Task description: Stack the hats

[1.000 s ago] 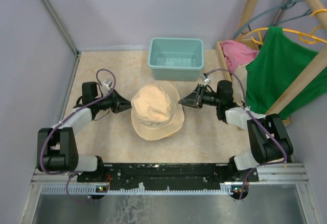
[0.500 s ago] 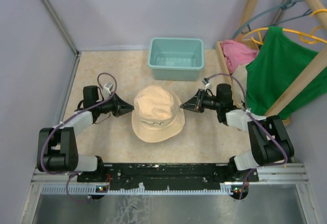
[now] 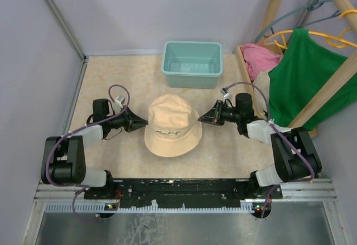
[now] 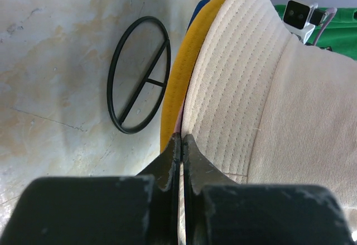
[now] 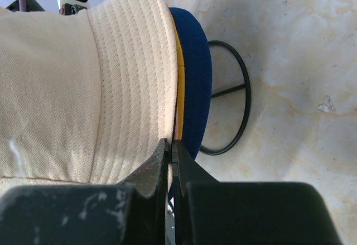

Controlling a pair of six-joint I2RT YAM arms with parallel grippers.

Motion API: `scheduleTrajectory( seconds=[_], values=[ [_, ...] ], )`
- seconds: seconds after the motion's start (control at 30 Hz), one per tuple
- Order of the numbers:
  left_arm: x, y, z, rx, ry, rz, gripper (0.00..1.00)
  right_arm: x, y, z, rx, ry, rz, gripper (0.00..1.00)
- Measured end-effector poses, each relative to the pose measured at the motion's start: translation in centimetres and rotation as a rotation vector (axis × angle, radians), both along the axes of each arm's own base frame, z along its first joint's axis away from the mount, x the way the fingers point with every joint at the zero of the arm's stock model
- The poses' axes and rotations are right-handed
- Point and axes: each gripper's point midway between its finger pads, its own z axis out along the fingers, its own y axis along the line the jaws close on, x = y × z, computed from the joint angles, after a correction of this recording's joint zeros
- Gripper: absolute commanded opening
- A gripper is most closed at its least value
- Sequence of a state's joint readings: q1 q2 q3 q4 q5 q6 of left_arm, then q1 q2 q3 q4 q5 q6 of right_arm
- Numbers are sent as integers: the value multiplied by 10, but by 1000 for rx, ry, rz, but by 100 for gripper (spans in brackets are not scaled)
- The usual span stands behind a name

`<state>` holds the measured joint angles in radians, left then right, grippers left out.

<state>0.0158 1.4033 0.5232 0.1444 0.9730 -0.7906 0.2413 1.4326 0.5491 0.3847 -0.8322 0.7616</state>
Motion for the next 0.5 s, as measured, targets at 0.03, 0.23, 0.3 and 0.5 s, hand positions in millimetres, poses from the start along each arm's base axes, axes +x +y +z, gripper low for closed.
scheduleTrajectory(
  seconds=[0.03,0.23,0.3,0.5],
  values=[
    [-1,0,-2,-1,2,-1,1,0,0,-1,-4,-1,1,0],
    [-1,-1,-2,-5,-14,-5,0,-1,-1,-3,-18,-8,5,0],
    [0,0,-2,-2,-19,-5,0,-2,-3,-2,-26,-14,1,0],
    [-1,0,-3,3,-25,-4,0,-2,-4,-3,-44,-28,2,0]
  ],
)
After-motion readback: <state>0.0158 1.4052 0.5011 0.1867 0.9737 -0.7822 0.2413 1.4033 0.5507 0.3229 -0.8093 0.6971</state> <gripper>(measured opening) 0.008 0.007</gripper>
